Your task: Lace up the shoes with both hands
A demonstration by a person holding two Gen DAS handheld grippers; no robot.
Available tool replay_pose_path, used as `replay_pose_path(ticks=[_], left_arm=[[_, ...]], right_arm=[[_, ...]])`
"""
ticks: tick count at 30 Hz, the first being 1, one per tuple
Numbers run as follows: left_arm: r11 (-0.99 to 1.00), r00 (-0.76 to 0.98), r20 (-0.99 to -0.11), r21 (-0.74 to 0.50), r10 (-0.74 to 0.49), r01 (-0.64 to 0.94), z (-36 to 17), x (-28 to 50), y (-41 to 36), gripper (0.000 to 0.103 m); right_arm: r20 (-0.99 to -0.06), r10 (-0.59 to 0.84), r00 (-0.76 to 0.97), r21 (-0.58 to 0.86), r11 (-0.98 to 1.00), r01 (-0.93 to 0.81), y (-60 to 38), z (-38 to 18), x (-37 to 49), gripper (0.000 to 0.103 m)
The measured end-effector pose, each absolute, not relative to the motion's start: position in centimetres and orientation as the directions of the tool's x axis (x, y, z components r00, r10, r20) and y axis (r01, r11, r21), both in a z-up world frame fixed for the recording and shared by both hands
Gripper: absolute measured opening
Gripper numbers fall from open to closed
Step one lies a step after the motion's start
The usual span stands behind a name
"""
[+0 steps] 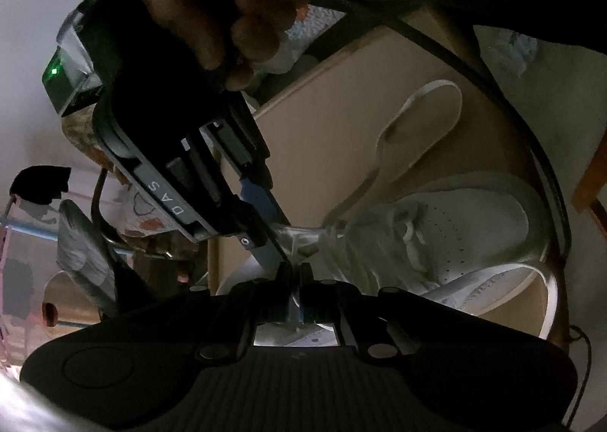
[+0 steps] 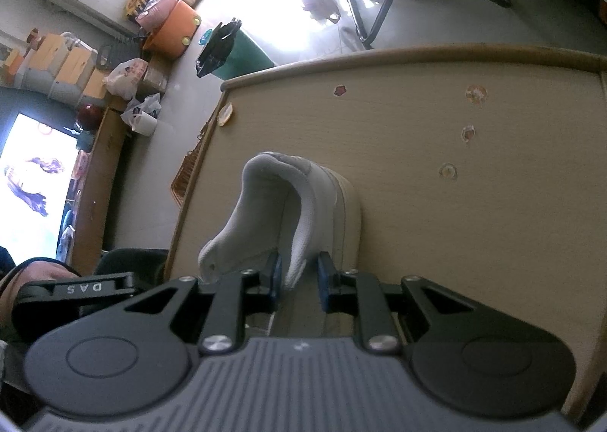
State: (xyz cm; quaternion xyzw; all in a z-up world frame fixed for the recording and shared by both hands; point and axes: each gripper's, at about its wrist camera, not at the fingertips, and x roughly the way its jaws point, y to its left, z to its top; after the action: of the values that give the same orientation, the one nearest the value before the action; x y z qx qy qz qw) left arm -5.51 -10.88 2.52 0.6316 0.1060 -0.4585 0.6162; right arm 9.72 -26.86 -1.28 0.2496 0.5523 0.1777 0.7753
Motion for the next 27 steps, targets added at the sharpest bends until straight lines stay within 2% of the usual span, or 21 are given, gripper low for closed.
replay_pose_path(ticks=[22, 25, 26, 27], left_arm=[[-0.212, 0.568, -0.684, 0.704, -0.458, 0.678, 1.83, -6.08, -11.79, 0.004], [-0.186, 0.571, -0.677, 0.705, -0.465, 0.684, 1.97, -6.13, -11.77, 0.01], [-0.181, 0.573, -0.673, 0.707, -0.467, 0.683, 2.01, -6.15, -11.69, 0.017], [-0.178, 0.575, -0.67, 0.709, -0.47, 0.682, 2.04, -6.18, -11.6, 0.017]], right_arm=[[-0.759, 0.552, 0.344, 0.597, 0.802, 0.031, -26.95, -1.57, 9.73, 0.02], [-0.76, 0.551, 0.345, 0.597, 0.802, 0.032, -26.92, -1.61, 9.7, 0.02], [-0.759, 0.552, 0.345, 0.597, 0.801, 0.032, -26.91, -1.61, 9.67, 0.021], [-0.759, 0.553, 0.344, 0.598, 0.801, 0.032, -26.9, -1.61, 9.64, 0.021]])
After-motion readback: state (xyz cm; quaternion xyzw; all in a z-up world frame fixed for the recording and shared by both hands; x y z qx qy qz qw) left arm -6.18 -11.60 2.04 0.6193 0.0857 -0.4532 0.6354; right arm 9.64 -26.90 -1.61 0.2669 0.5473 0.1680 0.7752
